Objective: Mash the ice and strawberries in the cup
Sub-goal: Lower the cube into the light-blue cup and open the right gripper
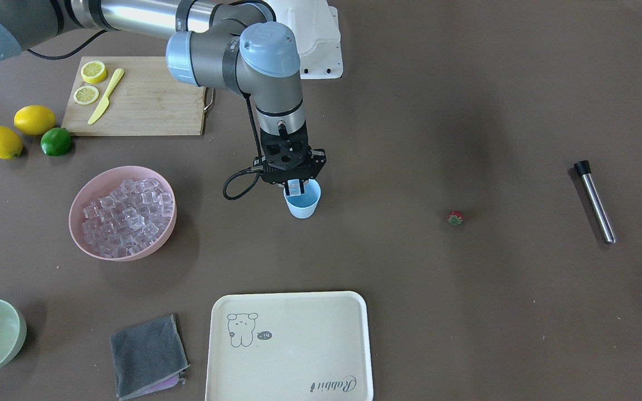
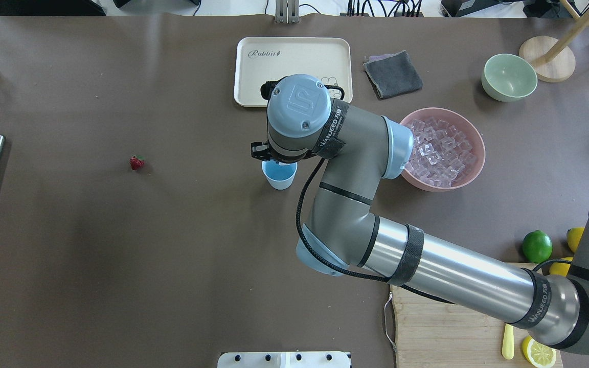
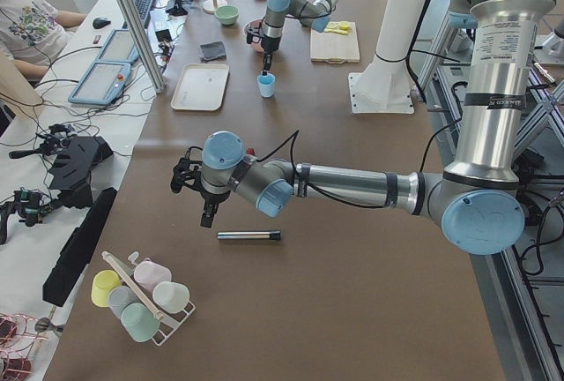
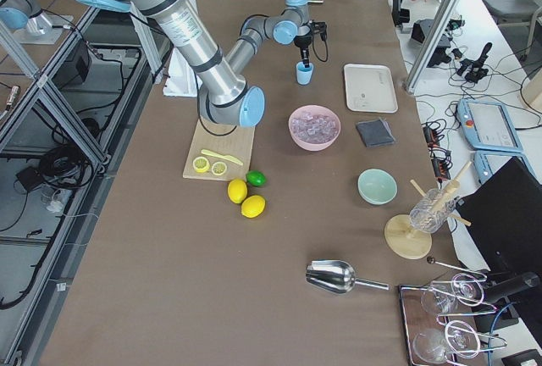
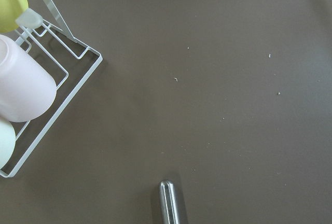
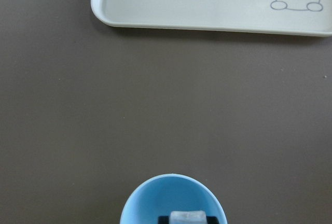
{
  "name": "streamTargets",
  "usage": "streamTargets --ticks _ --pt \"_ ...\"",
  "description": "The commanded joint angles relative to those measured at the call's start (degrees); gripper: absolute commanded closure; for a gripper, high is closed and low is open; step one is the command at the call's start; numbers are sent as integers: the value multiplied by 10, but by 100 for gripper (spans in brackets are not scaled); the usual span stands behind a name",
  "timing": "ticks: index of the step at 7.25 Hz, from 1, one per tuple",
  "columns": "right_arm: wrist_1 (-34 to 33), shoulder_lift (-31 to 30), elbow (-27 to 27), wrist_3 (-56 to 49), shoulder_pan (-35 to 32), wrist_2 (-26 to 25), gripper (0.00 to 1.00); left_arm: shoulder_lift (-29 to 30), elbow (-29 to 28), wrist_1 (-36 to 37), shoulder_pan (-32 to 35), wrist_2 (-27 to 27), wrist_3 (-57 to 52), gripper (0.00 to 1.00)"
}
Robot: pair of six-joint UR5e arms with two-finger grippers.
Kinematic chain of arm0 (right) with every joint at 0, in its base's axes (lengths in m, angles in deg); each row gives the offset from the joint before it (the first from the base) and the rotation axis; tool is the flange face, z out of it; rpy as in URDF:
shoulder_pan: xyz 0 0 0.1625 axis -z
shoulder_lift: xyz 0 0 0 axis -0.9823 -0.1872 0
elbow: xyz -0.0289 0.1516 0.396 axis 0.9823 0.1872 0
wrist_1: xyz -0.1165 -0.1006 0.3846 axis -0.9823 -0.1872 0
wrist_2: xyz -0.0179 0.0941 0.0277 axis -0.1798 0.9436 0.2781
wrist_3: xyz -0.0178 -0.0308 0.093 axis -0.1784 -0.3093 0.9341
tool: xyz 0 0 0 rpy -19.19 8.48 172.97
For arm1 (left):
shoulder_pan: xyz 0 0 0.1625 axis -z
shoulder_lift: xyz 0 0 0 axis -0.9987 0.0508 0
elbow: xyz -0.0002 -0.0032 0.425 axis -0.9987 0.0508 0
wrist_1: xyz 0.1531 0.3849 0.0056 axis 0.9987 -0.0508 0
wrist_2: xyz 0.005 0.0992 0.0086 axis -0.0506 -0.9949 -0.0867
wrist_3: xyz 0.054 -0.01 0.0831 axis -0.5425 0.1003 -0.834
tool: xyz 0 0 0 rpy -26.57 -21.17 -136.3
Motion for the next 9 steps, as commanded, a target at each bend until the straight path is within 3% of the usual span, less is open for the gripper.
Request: streamTargets --ticks 1,3,5,7,9 --pt "-1 5 10 8 8 -12 77 -1 3 0 0 0 0 3" --pt "0 7 23 7 13 -34 34 -4 5 0 0 0 1 3" --pt "-1 15 25 16 20 -38 6 -3 4 0 0 0 1 3" --pt "-1 20 23 5 -5 -32 7 -3 4 0 0 0 1 3" --pt "-4 15 17 -73 -83 69 8 -4 5 -1 0 1 15 3"
